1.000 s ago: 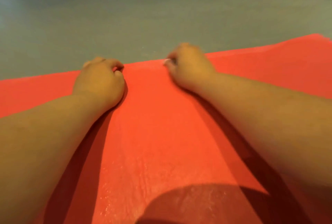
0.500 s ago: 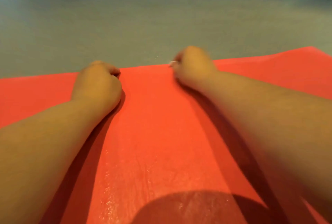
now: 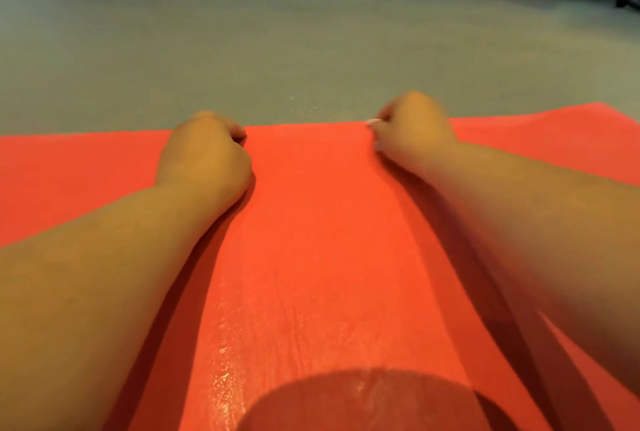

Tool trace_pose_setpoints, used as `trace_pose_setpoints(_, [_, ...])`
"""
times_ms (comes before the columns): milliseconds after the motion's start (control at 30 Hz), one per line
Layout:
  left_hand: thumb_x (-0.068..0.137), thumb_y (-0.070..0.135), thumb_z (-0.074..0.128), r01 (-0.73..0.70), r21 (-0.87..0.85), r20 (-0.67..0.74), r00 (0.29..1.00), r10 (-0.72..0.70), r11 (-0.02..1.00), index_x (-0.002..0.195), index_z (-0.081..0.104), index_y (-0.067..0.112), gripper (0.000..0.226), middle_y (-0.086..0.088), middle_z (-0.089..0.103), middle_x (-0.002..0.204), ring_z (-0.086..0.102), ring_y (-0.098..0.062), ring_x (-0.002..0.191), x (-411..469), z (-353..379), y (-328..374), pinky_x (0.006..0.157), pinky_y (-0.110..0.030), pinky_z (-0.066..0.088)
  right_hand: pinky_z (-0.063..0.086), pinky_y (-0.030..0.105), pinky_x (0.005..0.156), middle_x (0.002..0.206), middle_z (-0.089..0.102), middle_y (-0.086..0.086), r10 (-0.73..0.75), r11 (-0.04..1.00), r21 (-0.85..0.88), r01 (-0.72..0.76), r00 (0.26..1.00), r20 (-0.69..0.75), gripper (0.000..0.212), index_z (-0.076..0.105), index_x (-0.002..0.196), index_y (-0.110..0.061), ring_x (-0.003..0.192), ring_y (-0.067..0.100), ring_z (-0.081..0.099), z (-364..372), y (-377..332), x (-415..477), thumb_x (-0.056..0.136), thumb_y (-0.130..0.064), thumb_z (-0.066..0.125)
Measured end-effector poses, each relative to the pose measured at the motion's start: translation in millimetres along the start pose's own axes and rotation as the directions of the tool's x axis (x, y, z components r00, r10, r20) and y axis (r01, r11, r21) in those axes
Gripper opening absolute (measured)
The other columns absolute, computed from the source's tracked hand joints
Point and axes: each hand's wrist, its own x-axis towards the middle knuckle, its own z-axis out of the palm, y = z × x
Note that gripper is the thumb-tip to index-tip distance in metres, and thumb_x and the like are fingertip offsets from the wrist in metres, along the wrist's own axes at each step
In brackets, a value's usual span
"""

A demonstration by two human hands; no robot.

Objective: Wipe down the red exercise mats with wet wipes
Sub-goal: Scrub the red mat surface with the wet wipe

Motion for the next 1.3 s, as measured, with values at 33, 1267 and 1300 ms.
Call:
trace_pose_setpoints(33, [0.078, -0.003, 0.051, 0.004, 0.005, -0.003, 1.000, -0.004, 1.000, 0.103, 0.071, 0.007, 0.034, -0.020, 0.062, 0.117, 0.057, -0.038, 0.107, 1, 0, 0, 0.090, -0.038, 0.044, 0.046, 0.034, 0.077, 0.104, 0.068, 0.022, 0.095, 0.995, -0.013, -0.095, 0.995, -0.024, 0.028, 0.071, 0.099, -0.001, 0.098, 0.035, 0.062, -2, 15, -2, 0.094, -0.022, 0.054])
trace_pose_setpoints(1267, [0.087, 0.022, 0.050, -0.346, 0.098, 0.126, 0.934, 0.334, 0.933, 0.118, 0.067, 0.031, 0.036, 0.005, 0.062, 0.128, 0.054, -0.024, 0.117, -3, 5, 15, 0.092, -0.033, 0.043, 0.047, 0.036, 0.089, 0.111, 0.066, 0.020, 0.041, 0.998, 0.056, -0.038, 0.998, -0.046, 0.027, 0.069, 0.107, -0.003, 0.106, 0.033, 0.061, 10, 10, -6, 0.090, -0.010, 0.050])
trace_pose_setpoints(1300, [0.088, 0.022, 0.050, -0.342, 0.110, 0.128, 0.936, 0.328, 0.933, 0.118, 0.067, 0.031, 0.036, 0.006, 0.062, 0.128, 0.054, -0.024, 0.118, -4, 5, 15, 0.091, -0.033, 0.043, 0.047, 0.034, 0.088, 0.109, 0.067, 0.018, -0.055, 0.994, 0.092, 0.061, 0.997, -0.059, 0.026, 0.071, 0.106, -0.006, 0.104, 0.032, 0.061, 14, -2, -11, 0.089, -0.012, 0.052])
